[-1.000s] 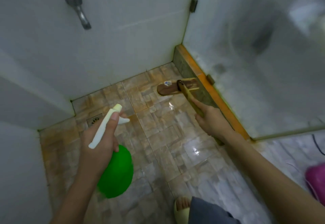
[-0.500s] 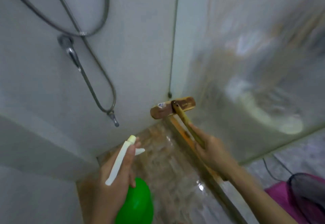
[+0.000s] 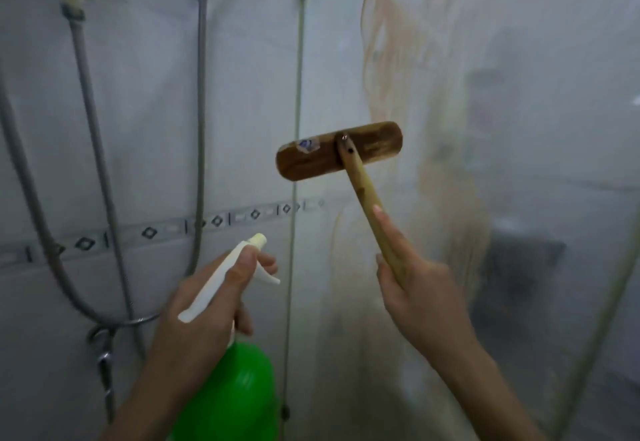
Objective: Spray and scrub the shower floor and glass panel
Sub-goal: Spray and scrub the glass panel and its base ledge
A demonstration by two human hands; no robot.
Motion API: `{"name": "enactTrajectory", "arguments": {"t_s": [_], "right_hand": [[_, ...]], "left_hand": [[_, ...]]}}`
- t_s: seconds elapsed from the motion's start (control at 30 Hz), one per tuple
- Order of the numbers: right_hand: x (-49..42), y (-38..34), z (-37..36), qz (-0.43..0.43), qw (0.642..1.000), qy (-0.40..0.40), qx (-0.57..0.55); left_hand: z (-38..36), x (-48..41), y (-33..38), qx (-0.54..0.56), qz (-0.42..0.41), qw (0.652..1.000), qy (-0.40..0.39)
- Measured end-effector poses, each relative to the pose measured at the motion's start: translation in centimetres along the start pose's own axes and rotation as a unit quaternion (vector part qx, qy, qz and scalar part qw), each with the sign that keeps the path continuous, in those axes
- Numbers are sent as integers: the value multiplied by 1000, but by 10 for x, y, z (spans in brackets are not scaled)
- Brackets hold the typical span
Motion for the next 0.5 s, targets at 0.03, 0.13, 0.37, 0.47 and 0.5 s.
{"name": "enactTrajectory", "arguments": {"t_s": [0.03,0.13,0.37,0.47,0.5], "right_hand": [[-18,0,15,1,1000,24,2],[-68,-16,59,44,993,98,45],[-163,-48,126,89,964,221,115],[-197,-49,143,79,957,243,135],[-206,-49,147,72,954,251,146]], "left_hand": [[-3,-16,12,13,-18,1000,3],[-15,-67,46,64,-49,997,9],[-39,-196,110,246,-53,968,-8],[-48,-247,138,227,-86,969,-39],[-51,-263,144,224,-94,969,-47]]}}
Point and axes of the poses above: each hand's wrist, its own x-axis away from the middle knuckle, its own z-axis out of the back of the hand, y = z × x, the point moved 10 cm from there along -x, towards the middle knuckle, and after that the axes turned 12 degrees about -x, right-handed, at the moved point
